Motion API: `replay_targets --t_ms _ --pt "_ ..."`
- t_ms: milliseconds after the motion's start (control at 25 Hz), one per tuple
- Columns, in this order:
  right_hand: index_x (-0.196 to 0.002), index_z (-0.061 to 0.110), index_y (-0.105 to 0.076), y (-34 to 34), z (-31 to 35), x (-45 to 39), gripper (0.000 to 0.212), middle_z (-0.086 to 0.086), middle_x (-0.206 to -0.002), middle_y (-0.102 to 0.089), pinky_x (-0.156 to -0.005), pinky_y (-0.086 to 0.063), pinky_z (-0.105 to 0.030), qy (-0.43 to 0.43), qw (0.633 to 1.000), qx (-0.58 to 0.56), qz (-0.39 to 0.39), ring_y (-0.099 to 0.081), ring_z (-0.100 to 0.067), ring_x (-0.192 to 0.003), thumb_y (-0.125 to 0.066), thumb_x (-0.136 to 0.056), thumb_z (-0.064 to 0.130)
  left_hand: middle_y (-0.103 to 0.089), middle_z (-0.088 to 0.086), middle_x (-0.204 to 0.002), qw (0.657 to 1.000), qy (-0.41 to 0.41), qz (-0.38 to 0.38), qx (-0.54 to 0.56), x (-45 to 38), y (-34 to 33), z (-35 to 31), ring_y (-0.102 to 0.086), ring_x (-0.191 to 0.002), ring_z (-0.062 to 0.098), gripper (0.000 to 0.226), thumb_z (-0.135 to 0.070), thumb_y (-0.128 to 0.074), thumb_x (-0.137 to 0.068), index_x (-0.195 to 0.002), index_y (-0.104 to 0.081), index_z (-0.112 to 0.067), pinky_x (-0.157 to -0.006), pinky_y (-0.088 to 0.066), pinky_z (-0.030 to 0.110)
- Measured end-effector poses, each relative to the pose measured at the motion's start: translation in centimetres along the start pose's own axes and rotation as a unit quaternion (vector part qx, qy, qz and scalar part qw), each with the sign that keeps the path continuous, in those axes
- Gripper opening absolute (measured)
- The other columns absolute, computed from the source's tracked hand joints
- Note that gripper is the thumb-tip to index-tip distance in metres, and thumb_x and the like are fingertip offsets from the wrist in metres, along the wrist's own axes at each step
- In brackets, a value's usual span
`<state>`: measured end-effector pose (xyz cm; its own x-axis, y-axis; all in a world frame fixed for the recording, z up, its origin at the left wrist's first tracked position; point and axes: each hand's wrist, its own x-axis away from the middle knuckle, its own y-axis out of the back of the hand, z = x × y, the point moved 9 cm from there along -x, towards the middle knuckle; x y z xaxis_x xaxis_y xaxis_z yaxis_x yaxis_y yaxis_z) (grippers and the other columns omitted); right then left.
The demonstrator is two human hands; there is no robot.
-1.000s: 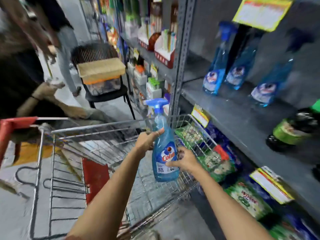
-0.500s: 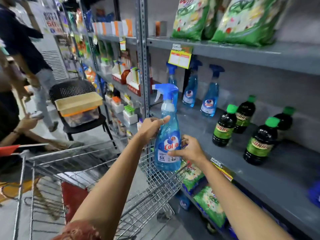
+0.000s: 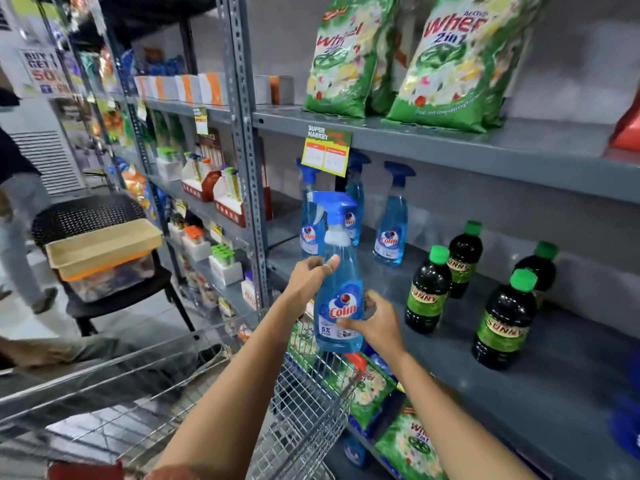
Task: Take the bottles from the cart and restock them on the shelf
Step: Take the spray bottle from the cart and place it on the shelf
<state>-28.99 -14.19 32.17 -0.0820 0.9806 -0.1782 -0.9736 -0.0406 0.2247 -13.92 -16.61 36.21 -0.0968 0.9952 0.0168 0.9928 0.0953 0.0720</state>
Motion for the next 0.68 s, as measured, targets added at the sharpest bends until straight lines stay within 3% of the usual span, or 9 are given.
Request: replay_targets --t_ms 80,120,160,200,280,360,520,680 --pt "-0.077 0.024 -0.059 0.2 -0.4 -2.0 0.037 0.003 -0.079 -0.072 -0.062 -0.053 -0.027 -0.001 0.999 0.025 -0.035 -0.067 -0.015 -0.074 -0.088 -0.054 0.021 -0.049 0.007 -0.087 1.0 -0.01 0.014 0.004 -2.4 -0.5 -0.1 -0.047 -0.08 0.021 0.027 -0.036 -0.058 -0.086 -0.089 -0.052 -0.01 -0.071 -0.035 0.034" --pt "-0.076 0.027 -0.058 0.4 -0.7 -3.1 0.037 0.01 -0.076 -0.07 -0.059 -0.05 -0.024 -0.006 0.998 0.032 -0.055 -0.066 -0.012 -0.073 -0.087 -0.054 0.023 -0.056 0.014 -0.088 1.0 -0.013 0.022 -0.002 -3.6 -0.9 -0.3 -0.053 -0.081 0.024 0.033 -0.037 -0.057 -0.086 -0.096 -0.055 -0.005 -0.071 -0.04 0.035" --pt "-0.076 0.029 -0.057 0.7 -1.1 -4.1 0.037 0.015 -0.074 -0.067 -0.057 -0.046 -0.022 -0.012 0.996 0.042 -0.077 -0.065 -0.011 -0.073 -0.087 -0.055 0.025 -0.061 0.019 -0.094 0.999 -0.014 0.027 -0.013 -4.9 -1.2 -0.4 -0.058 -0.087 0.032 0.04 -0.037 -0.056 -0.087 -0.105 -0.055 0.0 -0.075 -0.046 0.042" --pt "-0.078 0.029 -0.056 0.9 -1.5 -5.0 0.037 0.017 -0.073 -0.066 -0.056 -0.044 -0.022 -0.017 0.993 0.053 -0.1 -0.064 -0.01 -0.072 -0.086 -0.055 0.028 -0.058 0.03 -0.117 0.999 -0.014 0.03 -0.027 -6.2 -1.6 -0.3 -0.058 -0.103 0.039 0.046 -0.035 -0.054 -0.088 -0.114 -0.053 0.003 -0.087 -0.046 0.05" --pt "-0.085 0.023 -0.057 1.2 -2.4 -7.1 0.042 0.009 -0.076 -0.067 -0.059 -0.043 -0.029 -0.025 0.987 0.084 -0.136 -0.062 -0.016 -0.076 -0.085 -0.056 0.033 -0.048 0.031 -0.132 0.998 -0.016 0.046 -0.05 -8.8 -2.6 0.1 -0.047 -0.123 0.041 0.053 -0.034 -0.051 -0.09 -0.126 -0.044 0.005 -0.104 -0.035 0.053" --pt "-0.094 0.014 -0.057 1.5 -3.2 -8.7 0.048 -0.007 -0.087 -0.07 -0.065 -0.039 -0.031 -0.041 0.978 0.127 -0.162 -0.061 -0.027 -0.086 -0.084 -0.058 0.03 -0.049 0.03 -0.132 0.997 -0.025 0.061 -0.051 -11.0 -3.5 0.6 -0.048 -0.123 0.038 0.053 -0.031 -0.05 -0.092 -0.128 -0.042 0.006 -0.108 -0.035 0.051" --pt "-0.104 0.011 -0.055 1.8 -4.8 -11.9 0.054 -0.017 -0.102 -0.07 -0.068 -0.036 -0.032 -0.049 0.967 0.16 -0.194 -0.059 -0.035 -0.098 -0.084 -0.06 0.02 -0.057 0.018 -0.123 0.992 -0.056 0.095 -0.058 -14.1 -4.8 0.9 -0.056 -0.11 0.028 0.05 -0.031 -0.052 -0.089 -0.123 -0.046 0.006 -0.103 -0.04 0.052" --pt "-0.112 0.003 -0.053 1.9 -5.3 -13.6 0.061 -0.024 -0.108 -0.066 -0.074 -0.043 -0.037 -0.033 0.959 0.186 -0.211 -0.057 -0.04 -0.101 -0.083 -0.061 0.018 -0.057 0.021 -0.127 0.988 -0.076 0.12 -0.057 -15.7 -5.2 0.7 -0.056 -0.117 0.031 0.042 -0.023 -0.049 -0.092 -0.126 -0.046 0.002 -0.103 -0.043 0.048"
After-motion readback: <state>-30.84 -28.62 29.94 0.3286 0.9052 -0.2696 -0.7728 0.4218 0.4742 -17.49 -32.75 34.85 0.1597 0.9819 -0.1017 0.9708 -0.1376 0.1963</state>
